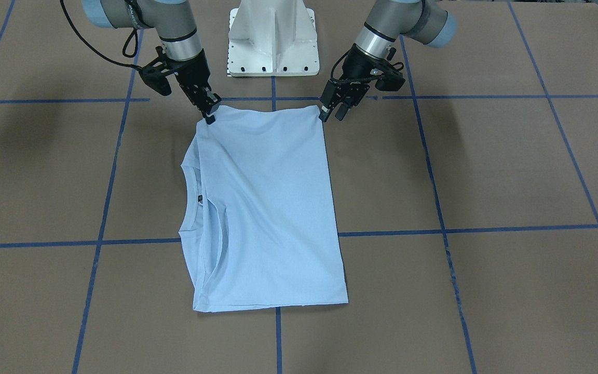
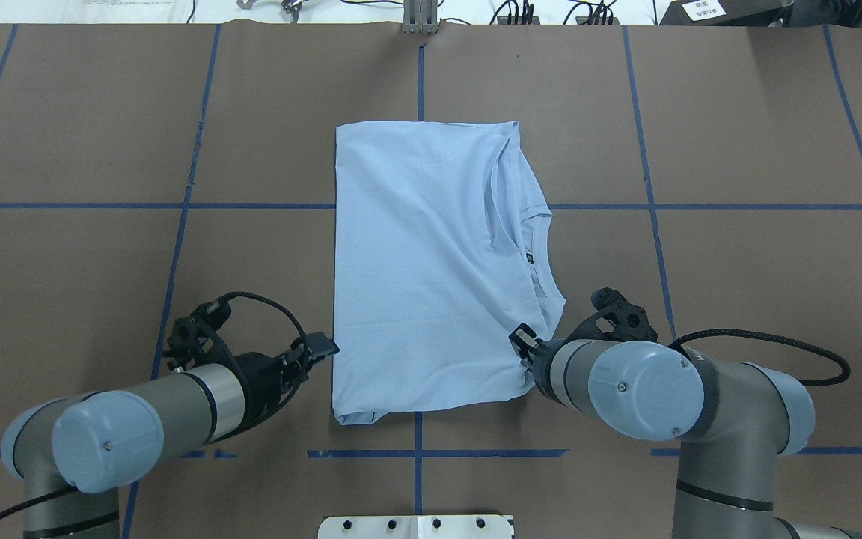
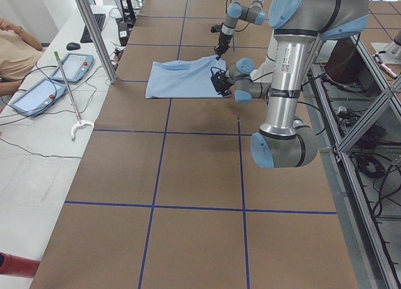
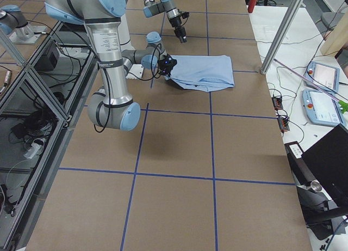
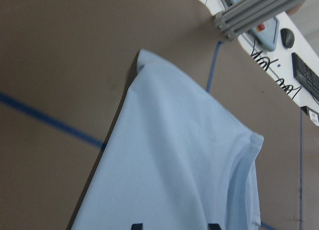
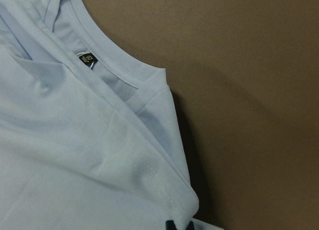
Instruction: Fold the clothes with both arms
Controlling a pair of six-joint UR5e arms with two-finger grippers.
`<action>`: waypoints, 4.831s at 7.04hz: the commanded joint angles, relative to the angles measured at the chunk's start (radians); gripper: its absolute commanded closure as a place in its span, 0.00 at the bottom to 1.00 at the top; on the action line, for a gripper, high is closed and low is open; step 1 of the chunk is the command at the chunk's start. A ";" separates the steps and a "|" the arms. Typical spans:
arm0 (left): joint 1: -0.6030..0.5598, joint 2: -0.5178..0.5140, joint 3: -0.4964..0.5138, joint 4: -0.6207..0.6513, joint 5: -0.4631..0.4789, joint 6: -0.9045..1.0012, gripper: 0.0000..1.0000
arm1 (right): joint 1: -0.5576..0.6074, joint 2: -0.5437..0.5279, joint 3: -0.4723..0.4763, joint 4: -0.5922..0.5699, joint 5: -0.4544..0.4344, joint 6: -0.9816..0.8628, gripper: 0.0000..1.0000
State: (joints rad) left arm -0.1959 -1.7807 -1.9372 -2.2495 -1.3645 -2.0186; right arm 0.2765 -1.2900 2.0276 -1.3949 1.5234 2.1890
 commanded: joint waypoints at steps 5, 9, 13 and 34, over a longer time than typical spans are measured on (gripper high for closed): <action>0.096 -0.063 0.049 0.077 0.035 -0.031 0.49 | -0.003 -0.002 0.000 0.001 0.000 0.000 1.00; 0.081 -0.068 0.025 0.077 0.035 -0.016 1.00 | -0.005 -0.006 -0.004 0.001 0.001 -0.003 1.00; 0.084 -0.011 -0.060 0.074 0.030 0.005 1.00 | -0.003 -0.031 0.005 0.010 0.006 -0.008 1.00; -0.530 -0.519 0.616 -0.076 -0.167 0.618 0.00 | 0.587 0.437 -0.784 0.346 0.363 -0.780 0.00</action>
State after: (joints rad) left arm -0.7154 -2.3289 -1.2627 -2.3263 -1.4595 -1.4066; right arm 0.8665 -0.8422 1.1836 -1.0350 1.8795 1.4015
